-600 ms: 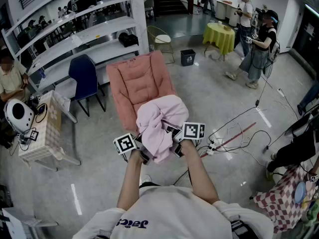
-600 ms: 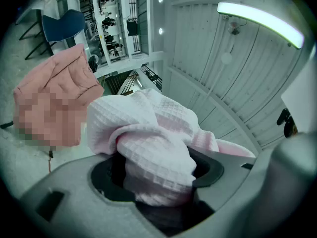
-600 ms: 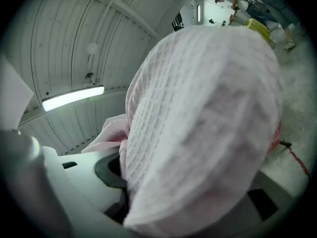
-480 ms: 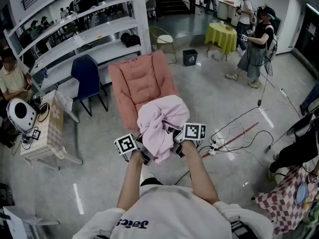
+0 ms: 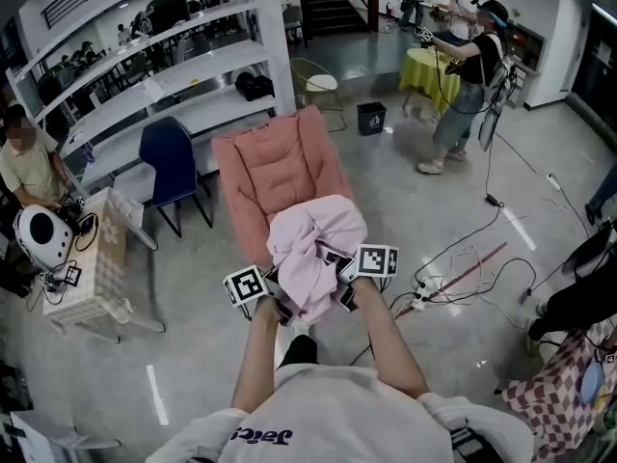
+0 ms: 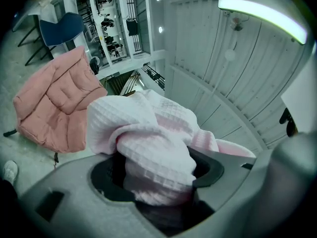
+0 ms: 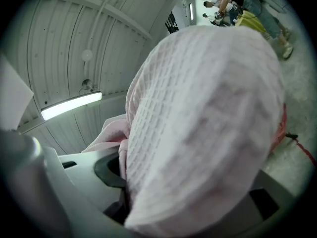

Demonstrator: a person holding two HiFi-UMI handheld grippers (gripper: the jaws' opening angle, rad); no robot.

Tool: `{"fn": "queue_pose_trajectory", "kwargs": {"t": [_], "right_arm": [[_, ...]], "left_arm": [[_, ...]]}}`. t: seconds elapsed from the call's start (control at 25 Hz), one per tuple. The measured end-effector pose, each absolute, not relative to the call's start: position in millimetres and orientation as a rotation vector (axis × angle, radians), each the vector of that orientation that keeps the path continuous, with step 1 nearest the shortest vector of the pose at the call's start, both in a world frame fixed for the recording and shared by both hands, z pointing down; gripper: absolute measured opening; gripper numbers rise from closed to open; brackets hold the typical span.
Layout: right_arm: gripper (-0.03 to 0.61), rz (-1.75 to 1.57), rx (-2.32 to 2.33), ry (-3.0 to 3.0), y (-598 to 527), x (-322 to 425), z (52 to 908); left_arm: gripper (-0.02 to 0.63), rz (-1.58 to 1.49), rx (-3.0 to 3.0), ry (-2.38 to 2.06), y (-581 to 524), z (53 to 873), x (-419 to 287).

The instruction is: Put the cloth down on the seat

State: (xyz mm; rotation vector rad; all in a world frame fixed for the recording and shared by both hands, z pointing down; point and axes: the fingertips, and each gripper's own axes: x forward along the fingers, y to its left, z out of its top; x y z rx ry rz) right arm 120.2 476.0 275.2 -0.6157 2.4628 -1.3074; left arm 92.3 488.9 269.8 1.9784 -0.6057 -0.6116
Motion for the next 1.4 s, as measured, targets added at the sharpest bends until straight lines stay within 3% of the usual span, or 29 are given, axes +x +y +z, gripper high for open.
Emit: {"fn": "queue_pose_trajectory", "kwargs": {"t": [0.4,0.84,1.4], "right_arm": [[0.253,-1.326,-0.733,2.403,345.2,94.9,281.2],[0.267,-1.355,-0.762,2.396,203.2,14.4,285.8],[0.282,-1.585,-0.828,2.369,103.8,-12.8,386.1]], "left_arm": [[0.302,-0.572,1.979,-0.569,354.7,276.2,62.7],[0.304,-0.565,2.004,-0.616,212.8,277.1,-21.8],[0.301,-0.490,1.908,-0.636,112.1,373.2,-50.3]]}}
